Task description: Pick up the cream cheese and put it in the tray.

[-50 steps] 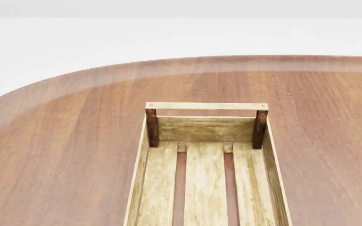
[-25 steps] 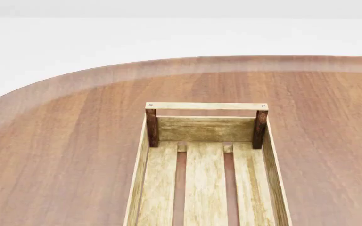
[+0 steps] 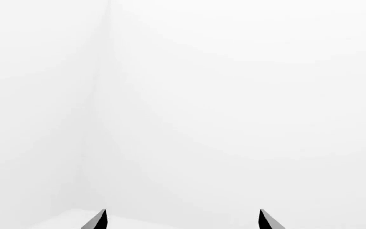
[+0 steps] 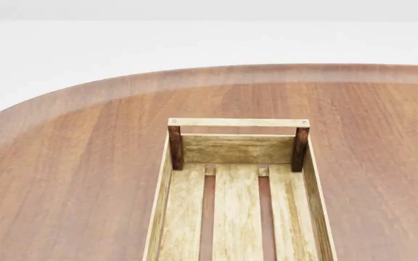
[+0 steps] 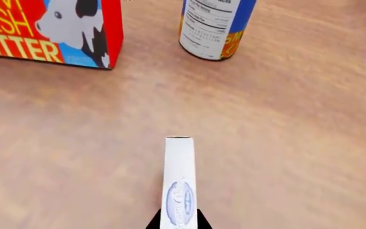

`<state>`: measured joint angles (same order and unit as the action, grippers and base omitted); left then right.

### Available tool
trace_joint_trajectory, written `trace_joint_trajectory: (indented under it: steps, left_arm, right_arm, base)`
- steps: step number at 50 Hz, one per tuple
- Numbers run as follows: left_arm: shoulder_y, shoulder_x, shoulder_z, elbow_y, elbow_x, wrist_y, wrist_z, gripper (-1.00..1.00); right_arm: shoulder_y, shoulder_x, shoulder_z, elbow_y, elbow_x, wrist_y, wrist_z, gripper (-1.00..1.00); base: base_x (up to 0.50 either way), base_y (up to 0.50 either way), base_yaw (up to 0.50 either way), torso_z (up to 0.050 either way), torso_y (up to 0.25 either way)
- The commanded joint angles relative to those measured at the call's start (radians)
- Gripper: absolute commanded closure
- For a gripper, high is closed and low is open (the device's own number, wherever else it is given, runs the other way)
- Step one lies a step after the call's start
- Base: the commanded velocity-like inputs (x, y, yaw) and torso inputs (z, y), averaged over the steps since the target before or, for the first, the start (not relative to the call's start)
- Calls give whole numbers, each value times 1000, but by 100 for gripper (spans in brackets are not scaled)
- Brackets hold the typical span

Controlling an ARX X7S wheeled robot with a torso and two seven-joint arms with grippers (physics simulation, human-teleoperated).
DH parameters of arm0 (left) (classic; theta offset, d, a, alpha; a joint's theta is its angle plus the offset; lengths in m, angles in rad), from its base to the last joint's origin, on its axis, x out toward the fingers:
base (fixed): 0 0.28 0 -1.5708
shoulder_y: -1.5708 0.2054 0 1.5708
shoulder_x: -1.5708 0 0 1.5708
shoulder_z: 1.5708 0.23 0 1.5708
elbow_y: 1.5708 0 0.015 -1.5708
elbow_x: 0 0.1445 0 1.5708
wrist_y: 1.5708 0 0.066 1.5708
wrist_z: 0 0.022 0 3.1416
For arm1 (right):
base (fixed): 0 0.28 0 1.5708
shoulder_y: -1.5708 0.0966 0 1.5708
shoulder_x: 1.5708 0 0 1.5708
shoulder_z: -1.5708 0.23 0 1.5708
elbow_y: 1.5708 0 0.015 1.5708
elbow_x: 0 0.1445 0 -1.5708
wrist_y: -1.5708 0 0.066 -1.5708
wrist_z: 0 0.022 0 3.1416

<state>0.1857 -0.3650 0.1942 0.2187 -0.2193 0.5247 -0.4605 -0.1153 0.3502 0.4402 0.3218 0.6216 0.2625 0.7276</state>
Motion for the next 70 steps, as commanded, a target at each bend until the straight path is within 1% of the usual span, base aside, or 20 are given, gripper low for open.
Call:
trace_joint_trajectory:
  steps: [1,30,46,49,52,62,70]
  left_arm:
    - [-1,-1,3,-1,3,-1,-3,-100]
    - [1,-11,3,3,-10,1,-8,-100]
    - [3,-16,3,7,-20,3,-11,-100]
    - [3,-16,4,7,-20,3,-11,-100]
    - [3,-16,6,5,-19,5,-10,-100]
    - [-1,-20,7,1,-27,3,-9,-100]
    - [-12,-17,12,-12,-25,3,-7,-100]
  right_arm:
    - [-12,-15,10,-26,38,-40,-48,100]
    - [-120,-28,-20,-300,21,-21,12,100]
    - [-162,12,-41,-535,19,48,80,100]
    - [-162,12,-42,-535,20,48,80,100]
    - [-145,47,-72,-599,2,98,111,100]
    - [-89,87,-123,-627,-5,173,134,100]
    - [-44,138,-133,-696,32,259,157,100]
  base:
    - [0,0,0,0,0]
    - [0,0,0,0,0]
    - [0,0,0,0,0]
    - [0,0,0,0,0]
    - [0,0,0,0,0]
    - [0,0,0,0,1]
    - [0,0,0,0,0]
